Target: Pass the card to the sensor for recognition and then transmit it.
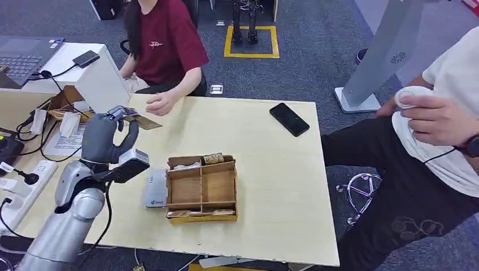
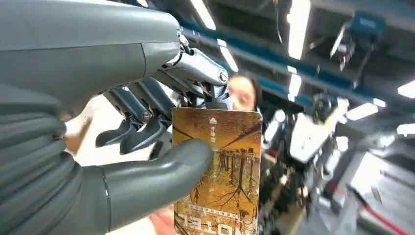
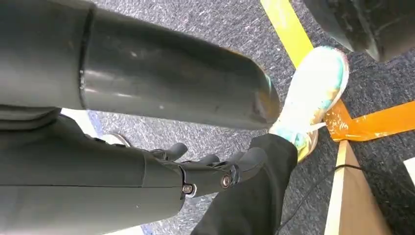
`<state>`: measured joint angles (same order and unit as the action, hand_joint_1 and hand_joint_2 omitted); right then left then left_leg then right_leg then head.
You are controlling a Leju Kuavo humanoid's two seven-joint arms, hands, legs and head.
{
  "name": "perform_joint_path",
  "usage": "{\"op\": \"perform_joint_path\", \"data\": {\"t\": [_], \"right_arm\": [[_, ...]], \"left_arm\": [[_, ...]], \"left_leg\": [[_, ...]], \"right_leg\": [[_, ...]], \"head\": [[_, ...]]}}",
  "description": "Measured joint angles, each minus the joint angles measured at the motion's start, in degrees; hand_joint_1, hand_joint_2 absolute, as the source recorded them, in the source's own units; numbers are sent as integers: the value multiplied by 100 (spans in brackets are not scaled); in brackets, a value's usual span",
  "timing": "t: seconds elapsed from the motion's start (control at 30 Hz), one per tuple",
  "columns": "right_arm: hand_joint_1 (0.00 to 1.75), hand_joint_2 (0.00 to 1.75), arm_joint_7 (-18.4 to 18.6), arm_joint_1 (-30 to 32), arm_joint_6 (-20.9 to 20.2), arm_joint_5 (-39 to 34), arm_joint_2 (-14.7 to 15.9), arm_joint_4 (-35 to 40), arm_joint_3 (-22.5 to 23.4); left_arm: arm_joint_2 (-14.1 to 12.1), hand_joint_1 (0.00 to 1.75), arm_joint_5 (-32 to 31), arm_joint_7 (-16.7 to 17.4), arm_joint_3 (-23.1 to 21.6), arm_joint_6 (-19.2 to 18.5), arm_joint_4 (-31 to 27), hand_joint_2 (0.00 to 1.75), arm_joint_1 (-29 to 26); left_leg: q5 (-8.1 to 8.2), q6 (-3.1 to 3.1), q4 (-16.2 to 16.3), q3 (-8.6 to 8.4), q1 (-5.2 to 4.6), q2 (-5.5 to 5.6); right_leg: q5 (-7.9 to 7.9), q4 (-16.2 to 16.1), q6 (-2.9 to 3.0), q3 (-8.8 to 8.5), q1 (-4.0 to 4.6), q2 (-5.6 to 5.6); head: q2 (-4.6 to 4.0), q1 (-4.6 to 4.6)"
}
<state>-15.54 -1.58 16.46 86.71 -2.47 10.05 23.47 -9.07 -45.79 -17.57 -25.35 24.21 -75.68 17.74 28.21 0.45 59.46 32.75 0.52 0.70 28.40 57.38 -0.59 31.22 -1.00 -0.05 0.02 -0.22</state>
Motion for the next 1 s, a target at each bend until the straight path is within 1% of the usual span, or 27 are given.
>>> {"op": "perform_joint_path", "data": {"t": [0.03, 0.07, 0.17, 0.27, 0.33, 0.4, 0.63, 0.93, 0.97, 1.0], "right_arm": [[0, 0, 2, 28, 26, -48, 0, 0, 0], [0, 0, 7, 63, 26, -55, 0, 0, 0], [0, 0, 15, 63, 26, -61, -2, 0, 0], [0, 0, 15, 61, 26, -63, -9, 0, 0], [0, 0, 15, 42, 26, -63, -11, 0, 0], [0, 0, 15, 9, 17, -48, -15, 0, -2], [0, 0, 59, -8, 9, -46, -20, 0, -70], [0, 0, 59, 1, 11, -37, -20, 0, -114], [0, 0, 59, -1, 11, -37, -20, 0, -116], [0, 0, 59, -4, 9, -37, -20, 0, -120]], "left_arm": [[-334, 175, 380, 136, 214, -472, -599, 175, 245], [-717, 175, 563, 79, 703, -672, -1070, 175, 456], [-769, 175, 526, 157, 783, -648, -1110, 175, 468], [-838, 175, 254, 428, 933, -587, -1075, 175, 559], [-859, 175, -54, 595, 1003, -475, -906, 175, 691], [-887, 175, -375, 723, 1049, -362, -615, 175, 826], [-909, 175, -608, 885, 1125, -233, 145, 175, 1072], [-887, 175, -654, 885, 1132, -222, 541, 175, 1084], [-883, 94, -656, 885, 1132, -222, 560, 175, 1085], [-872, 0, -661, 885, 1132, -222, 584, 175, 1087]], "left_leg": [[-3, -3, -1, -2, 1, 0], [-5, -5, -1, -1, 5, 0], [-5, -5, -1, 0, 5, -1], [-5, -4, 0, 0, 4, -1], [-8, -1, 0, 0, 4, 1], [-11, -6, 0, -1, 4, 0], [-14, -6, 0, 1, 5, -1], [-13, -6, 0, 2, 4, -2], [-13, -6, 0, 2, 4, -2], [-13, -6, 0, 2, 4, -2]], "right_leg": [[-3, 4, 4, 1, 1, 0], [-3, 4, 6, 1, 5, 0], [-4, 4, 6, 1, 5, 2], [-4, 4, 6, 2, 5, 1], [-5, 4, 5, 0, 5, -2], [-8, 4, 4, 1, 5, 0], [-11, 4, 9, 4, 6, 1], [-12, 4, 8, 5, 5, 2], [-12, 3, 8, 5, 5, 2], [-12, 3, 8, 5, 5, 2]], "head": [[-2, -2], [-2, -4], [0, 0], [-2, 0], [-2, -2], [0, 0], [-2, -2], [-2, -2], [-2, 0], [-2, -2]]}}
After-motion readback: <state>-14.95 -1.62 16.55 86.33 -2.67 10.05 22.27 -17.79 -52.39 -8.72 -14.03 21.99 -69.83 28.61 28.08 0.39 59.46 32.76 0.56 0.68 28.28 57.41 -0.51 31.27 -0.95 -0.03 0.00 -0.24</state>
